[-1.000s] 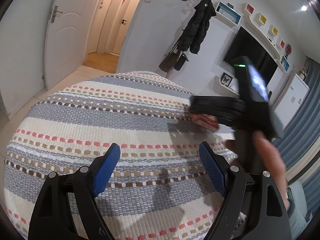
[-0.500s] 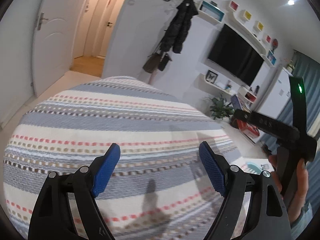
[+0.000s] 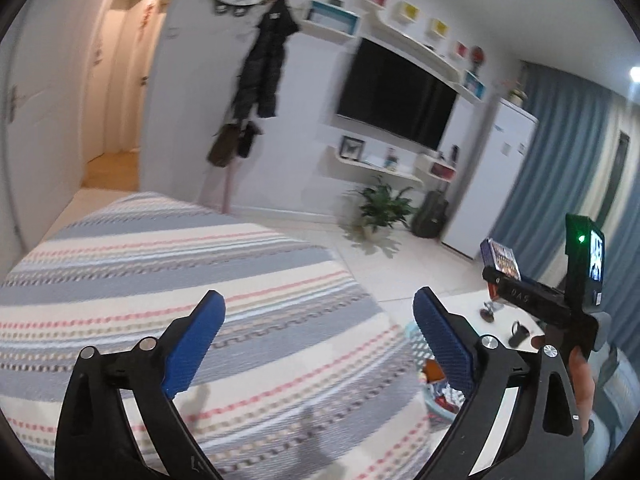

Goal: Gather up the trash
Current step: 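Carry the card box to the blue basket and open the right tool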

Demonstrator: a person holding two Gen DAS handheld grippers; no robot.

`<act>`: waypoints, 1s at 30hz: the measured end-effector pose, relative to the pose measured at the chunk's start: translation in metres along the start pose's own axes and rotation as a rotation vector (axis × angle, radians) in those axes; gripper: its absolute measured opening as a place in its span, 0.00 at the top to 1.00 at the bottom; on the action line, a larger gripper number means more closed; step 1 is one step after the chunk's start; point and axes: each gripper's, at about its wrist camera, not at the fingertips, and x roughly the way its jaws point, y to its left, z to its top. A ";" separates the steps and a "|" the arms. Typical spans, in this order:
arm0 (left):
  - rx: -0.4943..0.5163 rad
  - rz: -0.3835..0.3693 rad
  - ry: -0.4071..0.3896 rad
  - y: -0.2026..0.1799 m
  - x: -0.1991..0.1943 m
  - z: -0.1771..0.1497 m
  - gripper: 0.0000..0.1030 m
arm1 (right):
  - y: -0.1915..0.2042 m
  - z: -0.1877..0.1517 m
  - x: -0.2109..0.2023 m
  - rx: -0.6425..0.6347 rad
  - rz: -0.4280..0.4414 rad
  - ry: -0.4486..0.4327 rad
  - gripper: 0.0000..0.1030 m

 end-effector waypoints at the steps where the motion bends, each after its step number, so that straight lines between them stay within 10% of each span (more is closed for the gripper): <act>1: 0.018 -0.009 0.001 -0.009 0.003 0.000 0.10 | -0.015 -0.004 0.003 0.021 -0.013 0.014 0.41; 18: 0.213 -0.034 0.137 -0.097 0.060 -0.053 0.08 | -0.105 -0.104 0.072 0.206 -0.009 0.299 0.35; 30: 0.248 -0.024 0.155 -0.111 0.054 -0.066 0.08 | -0.127 -0.108 0.037 0.272 0.055 0.267 0.29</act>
